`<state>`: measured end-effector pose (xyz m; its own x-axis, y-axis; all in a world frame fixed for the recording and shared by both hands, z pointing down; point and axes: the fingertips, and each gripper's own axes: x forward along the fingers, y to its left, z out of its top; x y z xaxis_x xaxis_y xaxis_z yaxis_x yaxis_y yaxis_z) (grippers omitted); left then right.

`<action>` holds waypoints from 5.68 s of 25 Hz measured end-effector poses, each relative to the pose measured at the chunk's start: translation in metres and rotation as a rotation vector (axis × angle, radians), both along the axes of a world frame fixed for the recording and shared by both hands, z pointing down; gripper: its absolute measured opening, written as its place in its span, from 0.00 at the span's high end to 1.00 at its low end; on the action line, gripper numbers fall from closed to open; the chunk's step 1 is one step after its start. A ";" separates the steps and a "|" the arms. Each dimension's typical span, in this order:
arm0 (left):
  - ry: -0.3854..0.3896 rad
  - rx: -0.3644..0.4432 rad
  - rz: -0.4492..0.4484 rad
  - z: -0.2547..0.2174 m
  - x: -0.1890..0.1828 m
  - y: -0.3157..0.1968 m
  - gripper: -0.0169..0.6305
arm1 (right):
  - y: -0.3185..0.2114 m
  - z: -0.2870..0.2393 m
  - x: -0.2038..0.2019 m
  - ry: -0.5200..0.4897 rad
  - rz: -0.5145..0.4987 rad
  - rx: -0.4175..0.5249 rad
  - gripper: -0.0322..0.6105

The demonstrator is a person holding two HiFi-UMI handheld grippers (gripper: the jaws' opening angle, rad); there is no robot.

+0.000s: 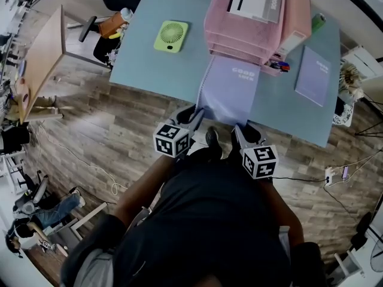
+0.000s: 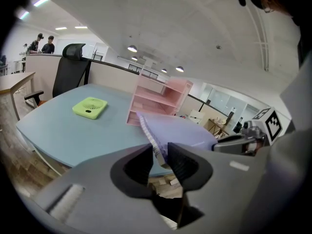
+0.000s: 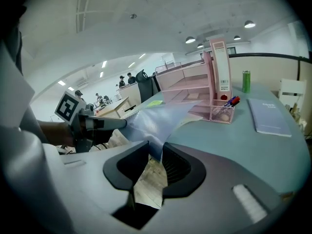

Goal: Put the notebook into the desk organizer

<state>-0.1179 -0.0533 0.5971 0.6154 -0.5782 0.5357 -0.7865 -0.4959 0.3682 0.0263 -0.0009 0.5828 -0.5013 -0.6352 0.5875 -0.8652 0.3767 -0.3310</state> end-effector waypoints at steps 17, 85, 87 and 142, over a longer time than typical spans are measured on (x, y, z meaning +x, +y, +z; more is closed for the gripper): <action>-0.042 -0.058 -0.005 0.030 0.009 -0.019 0.73 | -0.018 0.033 0.009 -0.001 -0.010 -0.050 0.81; -0.145 -0.141 -0.031 0.100 0.046 -0.166 0.74 | -0.157 0.107 0.046 -0.027 0.025 -0.231 0.82; -0.148 -0.147 -0.031 0.104 0.048 -0.172 0.74 | -0.163 0.110 0.047 -0.024 0.025 -0.236 0.82; -0.221 -0.026 -0.038 0.058 0.001 -0.194 0.74 | -0.188 0.067 0.066 0.184 0.046 -0.093 0.68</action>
<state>-0.1166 -0.2472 0.6552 0.4596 -0.5825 0.6704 -0.8672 -0.4572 0.1973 0.0918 -0.1890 0.6501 -0.3513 -0.5937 0.7240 -0.9301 0.3101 -0.1970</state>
